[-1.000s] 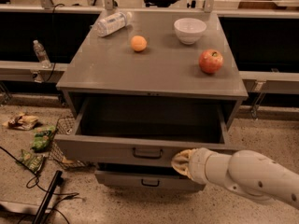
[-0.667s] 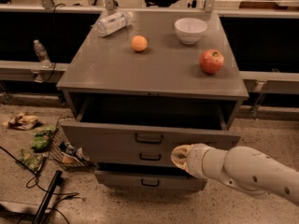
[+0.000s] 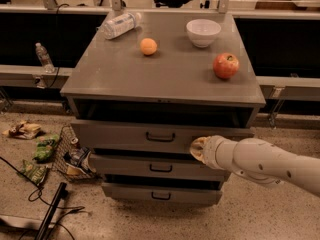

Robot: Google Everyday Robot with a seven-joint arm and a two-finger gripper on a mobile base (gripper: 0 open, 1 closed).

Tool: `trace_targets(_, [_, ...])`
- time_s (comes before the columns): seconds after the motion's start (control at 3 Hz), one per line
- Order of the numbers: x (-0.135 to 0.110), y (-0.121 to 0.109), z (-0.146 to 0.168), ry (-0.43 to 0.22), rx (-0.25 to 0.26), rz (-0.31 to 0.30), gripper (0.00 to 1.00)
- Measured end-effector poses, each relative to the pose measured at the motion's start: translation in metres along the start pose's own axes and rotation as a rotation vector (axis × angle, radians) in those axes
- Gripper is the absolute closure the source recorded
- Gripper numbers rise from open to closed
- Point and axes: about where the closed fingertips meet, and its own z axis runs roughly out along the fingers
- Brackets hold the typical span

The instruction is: Close top drawer

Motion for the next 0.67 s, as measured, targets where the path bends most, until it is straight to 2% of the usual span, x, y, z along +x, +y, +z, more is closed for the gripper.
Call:
trace_targets(0.33, [0.007, -0.016, 0.005, 0.002, 0.013, -0.001, 1.0])
trace_targets(0.67, [0.004, -0.042, -0.017, -0.026, 0.036, 0.022, 1.0])
